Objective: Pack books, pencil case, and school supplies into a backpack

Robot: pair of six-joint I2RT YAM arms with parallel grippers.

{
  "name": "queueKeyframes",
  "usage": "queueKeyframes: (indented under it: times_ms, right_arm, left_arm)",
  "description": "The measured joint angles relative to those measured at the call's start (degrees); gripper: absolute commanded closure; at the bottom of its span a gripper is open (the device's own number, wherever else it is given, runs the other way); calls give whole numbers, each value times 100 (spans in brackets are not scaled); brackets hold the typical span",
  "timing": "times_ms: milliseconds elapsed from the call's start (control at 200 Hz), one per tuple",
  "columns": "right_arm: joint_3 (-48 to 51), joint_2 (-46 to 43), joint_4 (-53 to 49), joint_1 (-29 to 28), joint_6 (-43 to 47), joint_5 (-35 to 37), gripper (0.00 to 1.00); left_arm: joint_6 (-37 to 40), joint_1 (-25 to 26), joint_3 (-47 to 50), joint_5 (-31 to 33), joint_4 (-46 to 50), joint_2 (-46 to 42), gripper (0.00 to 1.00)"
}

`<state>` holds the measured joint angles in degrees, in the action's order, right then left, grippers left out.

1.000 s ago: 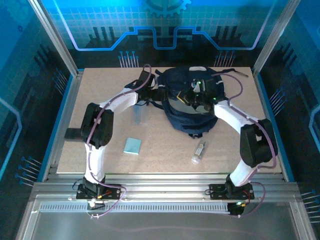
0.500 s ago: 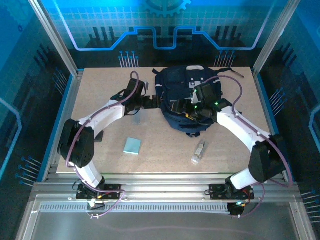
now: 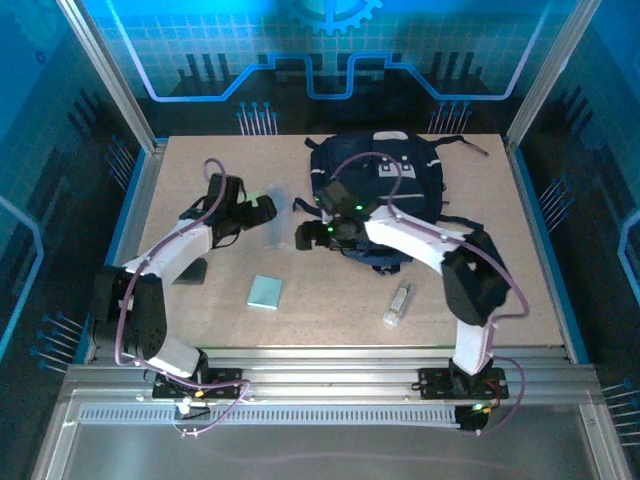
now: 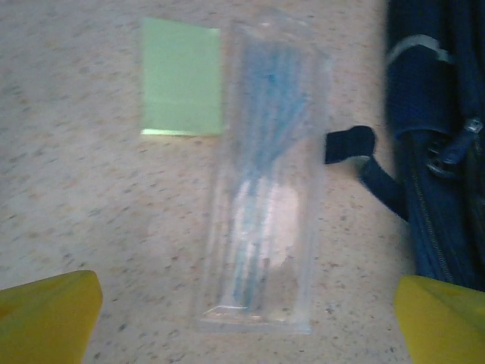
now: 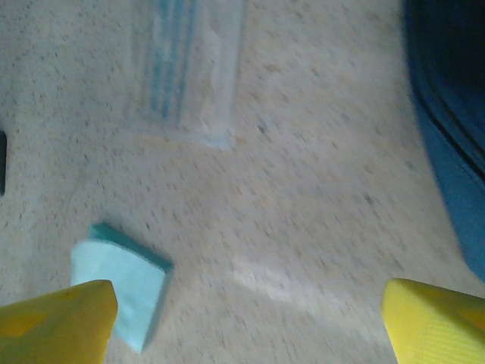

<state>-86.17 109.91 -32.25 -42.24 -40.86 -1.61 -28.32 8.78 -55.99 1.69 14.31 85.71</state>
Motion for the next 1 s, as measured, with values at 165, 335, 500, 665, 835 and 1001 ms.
queueKeyframes:
  times_ms: [165,335,500,665,835,1001]
  right_arm:
    - [-1161,1209,31,-155,-37,361,19]
    - [-2273,2350,-195,-199,-114,796,37]
    - [-3134,2918,-678,-284,-66,1296,52]
    - [-4122,3552,-1150,-402,42,1672,77]
    - [-4282,3630,-1353,-422,59,1814,86]
    - [-3390,3154,-879,-433,199,1899,90]
  left_arm:
    - [-35,-133,219,-4,0,-330,1]
    - [-136,-144,227,-74,-66,-448,1]
    - [-179,-151,238,-173,-98,-446,1]
    - [-181,-173,284,-203,-90,-446,1]
    - [-188,-199,293,-219,-68,-446,1]
    - [-225,-199,293,-306,-105,-446,1]
